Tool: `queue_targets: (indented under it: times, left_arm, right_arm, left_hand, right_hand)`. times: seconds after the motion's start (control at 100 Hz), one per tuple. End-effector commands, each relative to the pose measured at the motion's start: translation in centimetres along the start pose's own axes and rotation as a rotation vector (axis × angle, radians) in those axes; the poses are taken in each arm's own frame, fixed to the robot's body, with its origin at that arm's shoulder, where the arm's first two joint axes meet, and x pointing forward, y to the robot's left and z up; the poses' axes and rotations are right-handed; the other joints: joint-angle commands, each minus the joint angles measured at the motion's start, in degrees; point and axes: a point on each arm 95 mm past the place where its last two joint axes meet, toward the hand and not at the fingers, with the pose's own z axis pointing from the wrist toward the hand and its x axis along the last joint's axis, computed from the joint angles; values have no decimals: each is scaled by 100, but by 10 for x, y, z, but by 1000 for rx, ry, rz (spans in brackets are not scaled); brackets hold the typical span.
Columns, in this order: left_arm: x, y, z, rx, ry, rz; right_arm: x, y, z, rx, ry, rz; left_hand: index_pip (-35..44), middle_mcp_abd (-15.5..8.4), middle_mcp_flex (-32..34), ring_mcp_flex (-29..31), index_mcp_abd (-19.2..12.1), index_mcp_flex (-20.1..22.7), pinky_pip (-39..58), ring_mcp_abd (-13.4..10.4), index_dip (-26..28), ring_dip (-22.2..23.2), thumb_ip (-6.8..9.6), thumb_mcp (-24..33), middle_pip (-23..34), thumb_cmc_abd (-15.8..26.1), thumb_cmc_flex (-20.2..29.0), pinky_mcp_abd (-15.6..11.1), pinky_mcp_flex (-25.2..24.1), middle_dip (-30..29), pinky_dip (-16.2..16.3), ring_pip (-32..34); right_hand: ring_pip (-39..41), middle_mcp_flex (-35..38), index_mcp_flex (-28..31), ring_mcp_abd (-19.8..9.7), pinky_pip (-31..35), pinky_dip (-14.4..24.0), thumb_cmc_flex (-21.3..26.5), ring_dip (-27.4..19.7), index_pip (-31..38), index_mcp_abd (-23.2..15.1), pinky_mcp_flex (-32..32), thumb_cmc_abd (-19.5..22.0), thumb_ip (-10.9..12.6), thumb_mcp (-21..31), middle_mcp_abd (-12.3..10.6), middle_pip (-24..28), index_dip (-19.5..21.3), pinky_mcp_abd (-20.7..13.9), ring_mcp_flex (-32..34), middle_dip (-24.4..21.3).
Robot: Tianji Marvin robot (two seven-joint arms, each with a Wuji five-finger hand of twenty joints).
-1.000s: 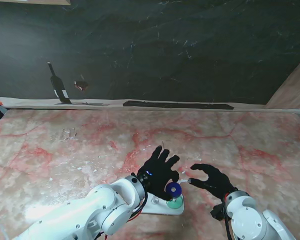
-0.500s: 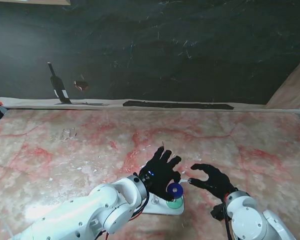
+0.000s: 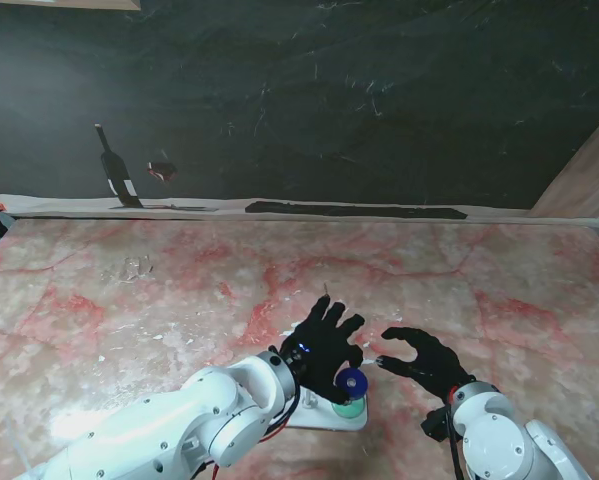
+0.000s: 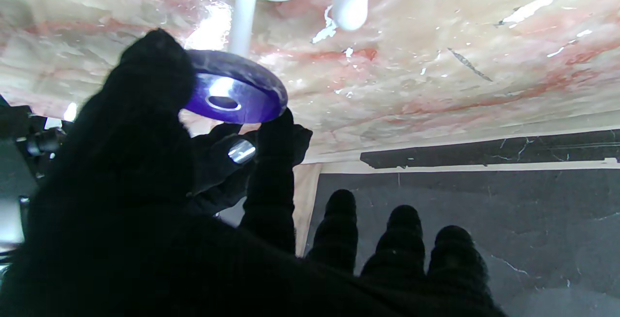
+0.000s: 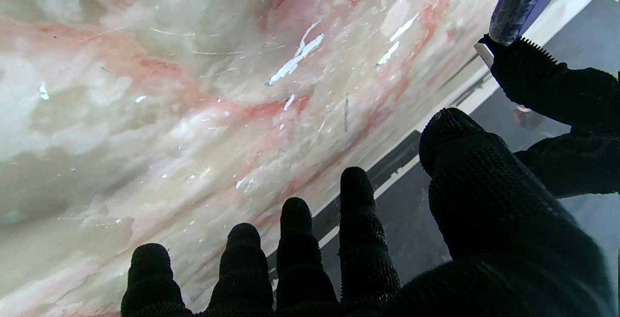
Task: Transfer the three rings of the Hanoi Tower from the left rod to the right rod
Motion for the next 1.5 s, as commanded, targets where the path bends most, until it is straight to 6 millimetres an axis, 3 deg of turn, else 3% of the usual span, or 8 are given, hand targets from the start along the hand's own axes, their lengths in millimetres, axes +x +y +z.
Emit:
queue_targets:
  times: [0.0,0.54,0.84,0.94,1.12,1.35,1.38,1.49]
  left_arm:
    - [1,0,1,-1,4,-2]
    - [-2,3,5,-22,8,-1]
    - [-2,4,7,-44,14,5]
    - [-2,4,6,-59,17,7]
    - [-2,4,6,-75,16,6]
    - [-4,4,-1,-68,-7,-7]
    - [-5,4,-3,-65,-15,-10]
    - [-10,6,-17,-56,-58,-17]
  right_arm:
    - [1,-3,-1,6,1,4]
    - [1,-3,0,8,1,1]
    - [0,-3,0,9,2,1]
    - [0,-3,0,10,2,0]
    - [0,-3,1,12,2,0]
    - [0,-3,1,12,3,-2]
    - [0,-3,1,12,3,-2]
    - [0,-3,1,11,4,-1]
  left_hand:
    - [549,-185,-54,-34,-444,359,-7,2,102,75,448,392,38,293,153,10,-27,23,120,65]
    - [517,-184,-68,-38,-440,294,-7,-7,82,77,451,377,12,320,144,2,-26,27,131,65]
    - [-49,-76,-194,-105,-60,-361,-27,-16,-162,69,436,302,-225,141,14,13,-27,28,117,49]
    - [-455,22,-238,-157,179,-674,-56,0,-378,59,295,221,-363,-25,-7,36,-24,59,80,37]
    - [-1085,174,-232,-159,530,-1127,-88,52,-795,-73,-205,-93,-469,-167,19,74,-22,-206,11,-7]
    - [-1227,192,-234,-159,612,-1294,-93,53,-898,-114,-393,-292,-468,24,-117,79,-21,-275,-9,-9]
    - [-1247,195,-235,-158,627,-1281,-90,52,-930,-131,-481,-528,-453,124,-17,78,-19,-297,-18,0]
    - [-1250,194,-234,-158,634,-1288,-82,48,-935,-118,-452,-625,-431,285,-57,78,-19,-275,-15,14]
  right_hand:
    - [-41,-189,-84,-9,-87,0,-166,26,-47,-21,-39,-33,25,45,-10,122,-36,78,-98,53]
    - [-41,-187,-89,-9,-86,1,-172,26,-50,-18,-39,-41,25,44,-7,123,-38,78,-98,53]
    - [-42,-190,-116,-1,-89,-1,-174,26,-61,-12,-39,-46,25,48,-4,120,-42,79,-102,52]
    - [-42,-191,-122,-5,-90,-1,-172,26,-64,-10,-39,-41,26,52,-11,119,-42,79,-103,51]
    - [-43,-190,-123,-2,-90,-2,-175,25,-65,-9,-39,-50,25,53,1,120,-43,83,-103,52]
    - [-42,-191,-123,-6,-91,-2,-175,25,-66,-17,-39,-57,24,56,-10,118,-43,83,-98,51]
    - [-42,-188,-120,0,-91,-2,-180,25,-64,-18,-39,-53,24,55,-11,118,-43,83,-100,51]
    - [-42,-187,-115,1,-91,-2,-173,25,-62,-7,-39,-54,24,58,-7,120,-42,83,-100,52]
